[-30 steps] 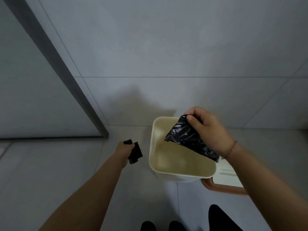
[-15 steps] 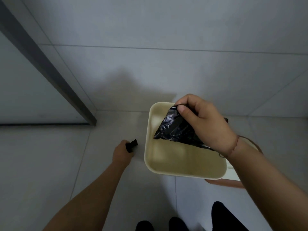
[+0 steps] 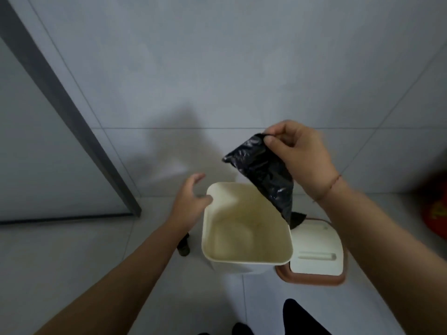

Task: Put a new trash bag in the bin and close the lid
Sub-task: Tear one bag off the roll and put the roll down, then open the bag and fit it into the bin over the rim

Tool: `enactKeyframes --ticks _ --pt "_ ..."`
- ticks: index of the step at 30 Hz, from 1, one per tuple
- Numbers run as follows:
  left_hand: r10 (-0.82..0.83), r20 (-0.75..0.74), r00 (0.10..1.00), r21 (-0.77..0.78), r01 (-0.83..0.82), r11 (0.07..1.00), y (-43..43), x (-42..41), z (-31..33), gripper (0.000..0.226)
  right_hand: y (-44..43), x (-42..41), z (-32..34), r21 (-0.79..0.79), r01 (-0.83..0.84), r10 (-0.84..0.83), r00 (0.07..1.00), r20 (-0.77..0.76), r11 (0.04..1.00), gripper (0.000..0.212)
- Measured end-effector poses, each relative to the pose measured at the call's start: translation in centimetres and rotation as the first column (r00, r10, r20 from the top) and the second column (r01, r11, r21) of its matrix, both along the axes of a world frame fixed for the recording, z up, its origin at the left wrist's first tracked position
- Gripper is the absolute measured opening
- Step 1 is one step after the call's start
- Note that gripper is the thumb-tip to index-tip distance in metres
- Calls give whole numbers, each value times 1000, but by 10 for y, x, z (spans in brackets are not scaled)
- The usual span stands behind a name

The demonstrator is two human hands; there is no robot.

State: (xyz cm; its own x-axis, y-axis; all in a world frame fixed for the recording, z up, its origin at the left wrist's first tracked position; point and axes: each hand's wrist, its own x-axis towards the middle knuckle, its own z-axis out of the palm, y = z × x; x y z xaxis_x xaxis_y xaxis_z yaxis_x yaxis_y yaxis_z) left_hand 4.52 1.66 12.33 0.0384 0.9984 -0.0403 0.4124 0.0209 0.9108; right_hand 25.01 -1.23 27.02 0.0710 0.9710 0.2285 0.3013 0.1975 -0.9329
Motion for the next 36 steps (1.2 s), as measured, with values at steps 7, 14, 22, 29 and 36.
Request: enactKeyframes --ticks 7,14,22,29,36 --pt "-373 215 902 -115 403 908 -55 92 77 75 -14 -19 110 124 6 50 894 -445 992 18" --pt "270 496 825 -299 -129 945 -47 99 90 14 -16 4 95 9 69 -67 989 -129 998 38" --pt "350 667 658 -455 -12 890 -29 82 118 45 -62 55 -33 -503 -298 247 954 -168 811 52" --pt "314 708 633 -485 112 867 -40 79 128 44 -67 52 -41 -418 -298 106 900 -423 858 14" --pt "-109 700 706 -293 424 857 -81 75 116 31 -60 35 -15 -310 -226 81 905 -418 924 26"
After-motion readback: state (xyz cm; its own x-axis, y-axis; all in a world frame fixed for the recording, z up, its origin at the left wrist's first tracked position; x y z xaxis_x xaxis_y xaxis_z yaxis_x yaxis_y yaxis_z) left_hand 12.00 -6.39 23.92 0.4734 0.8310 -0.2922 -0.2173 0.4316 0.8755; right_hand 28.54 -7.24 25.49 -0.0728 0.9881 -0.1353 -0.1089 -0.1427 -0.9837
